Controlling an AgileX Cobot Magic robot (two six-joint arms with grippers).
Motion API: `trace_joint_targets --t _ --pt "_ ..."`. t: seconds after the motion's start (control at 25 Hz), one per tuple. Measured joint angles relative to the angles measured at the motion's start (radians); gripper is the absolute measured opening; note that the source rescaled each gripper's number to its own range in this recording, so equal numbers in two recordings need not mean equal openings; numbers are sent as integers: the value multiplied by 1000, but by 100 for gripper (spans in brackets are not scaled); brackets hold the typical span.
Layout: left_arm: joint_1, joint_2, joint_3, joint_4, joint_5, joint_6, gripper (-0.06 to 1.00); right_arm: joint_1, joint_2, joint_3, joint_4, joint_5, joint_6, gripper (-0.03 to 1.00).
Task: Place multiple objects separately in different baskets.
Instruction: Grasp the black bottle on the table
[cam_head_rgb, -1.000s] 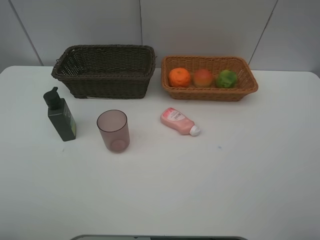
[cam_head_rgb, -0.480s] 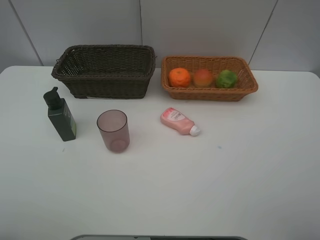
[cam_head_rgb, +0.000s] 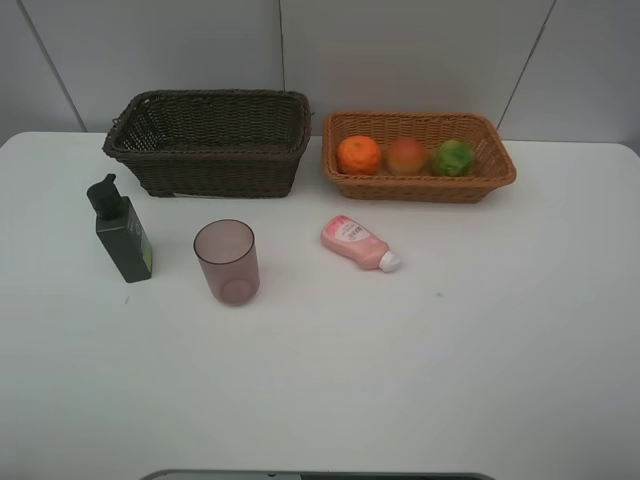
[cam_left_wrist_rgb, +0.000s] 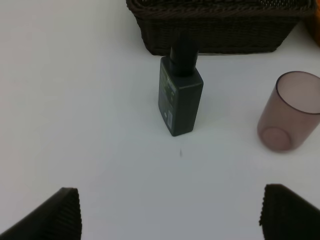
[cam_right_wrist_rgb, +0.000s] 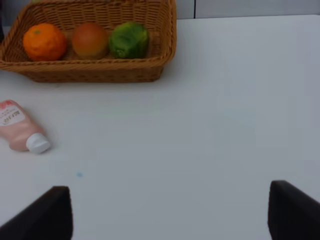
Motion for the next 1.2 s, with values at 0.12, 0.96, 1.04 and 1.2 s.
trace_joint_targets --t 0.12,0.96,1.04,1.2 --pt "0 0 0 0 0 0 92 0 -1 0 1 0 0 61" --pt "0 0 0 38 0 29 92 -111 -1 0 3 0 0 61" --pt "0 0 0 53 0 34 92 -77 -1 0 3 0 0 61" --pt "0 0 0 56 0 36 92 -27 -1 0 3 0 0 61"
